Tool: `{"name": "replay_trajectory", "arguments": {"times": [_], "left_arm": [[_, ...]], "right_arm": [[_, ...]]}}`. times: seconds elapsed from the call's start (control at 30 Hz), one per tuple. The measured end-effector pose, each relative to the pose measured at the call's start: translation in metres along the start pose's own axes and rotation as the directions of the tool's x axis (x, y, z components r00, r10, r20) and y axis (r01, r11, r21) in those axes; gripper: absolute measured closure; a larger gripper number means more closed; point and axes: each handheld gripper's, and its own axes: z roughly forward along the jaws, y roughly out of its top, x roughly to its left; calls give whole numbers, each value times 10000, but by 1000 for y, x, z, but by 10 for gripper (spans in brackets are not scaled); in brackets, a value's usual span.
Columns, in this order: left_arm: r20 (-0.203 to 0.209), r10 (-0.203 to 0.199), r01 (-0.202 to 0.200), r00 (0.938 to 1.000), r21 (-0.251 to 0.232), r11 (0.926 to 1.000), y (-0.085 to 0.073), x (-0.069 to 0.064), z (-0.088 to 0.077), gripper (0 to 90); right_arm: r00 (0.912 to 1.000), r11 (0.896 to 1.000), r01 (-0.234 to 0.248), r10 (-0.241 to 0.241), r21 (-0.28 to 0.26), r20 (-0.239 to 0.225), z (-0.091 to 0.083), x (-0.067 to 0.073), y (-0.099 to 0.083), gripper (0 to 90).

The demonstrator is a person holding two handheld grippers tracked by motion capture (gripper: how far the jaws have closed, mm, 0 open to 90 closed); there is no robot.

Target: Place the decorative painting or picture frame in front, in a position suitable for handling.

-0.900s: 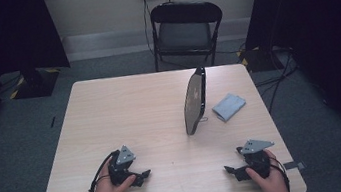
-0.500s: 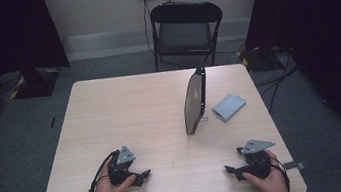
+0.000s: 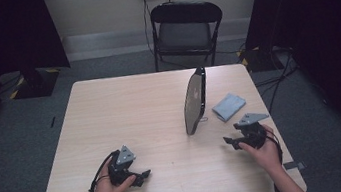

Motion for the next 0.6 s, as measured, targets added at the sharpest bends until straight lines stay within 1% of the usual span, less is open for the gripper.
{"name": "replay_trajectory", "arguments": {"times": [0.03, 0.07, 0.1, 0.13, 0.23, 0.27, 0.3, 0.33, 0.4, 0.43, 0.47, 0.5, 0.53, 0.6], "left_arm": [[1, 2, -2, 10000, 0, 10000, 0, 0, 0, 89], [3, 2, -2, 10000, 0, 10000, 0, 0, 0, 89], [3, 1, -1, 10000, -1, 10000, 0, 0, 0, 89], [2, 3, -3, 10000, 0, 10000, 0, 0, 0, 89], [8, 1, -1, 10000, 2, 10000, 0, 0, 0, 88], [6, -2, 2, 10000, 0, 10000, 0, 0, 0, 89], [6, 0, 0, 10000, 3, 10000, 0, 0, 0, 88], [8, 0, 0, 10000, 2, 10000, 0, 0, 0, 89], [6, 3, -3, 10000, -2, 10000, 0, 0, 0, 89], [6, 2, -2, 10000, 1, 10000, 0, 0, 0, 89], [8, -1, 1, 10000, 0, 10000, 0, 0, 0, 88], [9, 1, -1, 10000, 2, 10000, 0, 0, 0, 88], [11, 0, 0, 10000, 1, 10000, 0, 0, 0, 88], [21, -3, 3, 10000, 3, 10000, 0, 0, 0, 88]], "right_arm": [[9999, 9999, 105, -105, 1, -55, 4, -4, 5, 287], [9999, 9999, 155, -155, -44, 10, 7, -7, 10, 283], [9998, 9997, 190, -190, -127, 30, 10, -11, 14, 280], [9999, 9996, 148, -149, -254, -45, 14, -14, 19, 278], [9998, 9999, -41, 40, -97, -190, 30, -26, 28, 269], [9997, 9999, 62, -64, -86, -234, 35, -28, 30, 269], [9997, 9998, 197, -197, 29, -171, 40, -31, 32, 268], [9998, 9996, 173, -171, 228, -118, 44, -33, 33, 265], [9993, 9996, -85, 94, 268, -353, 52, -38, 31, 264], [9992, 9990, -155, 170, 415, -367, 54, -39, 29, 265], [9985, 9983, -327, 348, 484, -433, 56, -40, 27, 248], [9980, 9985, -406, 423, 363, -471, 56, -39, 25, 235], [9978, 9988, -367, 385, 334, -534, 55, -38, 23, 236], [9972, 9986, -455, 470, 282, -582, 51, -33, 19, 236]]}}
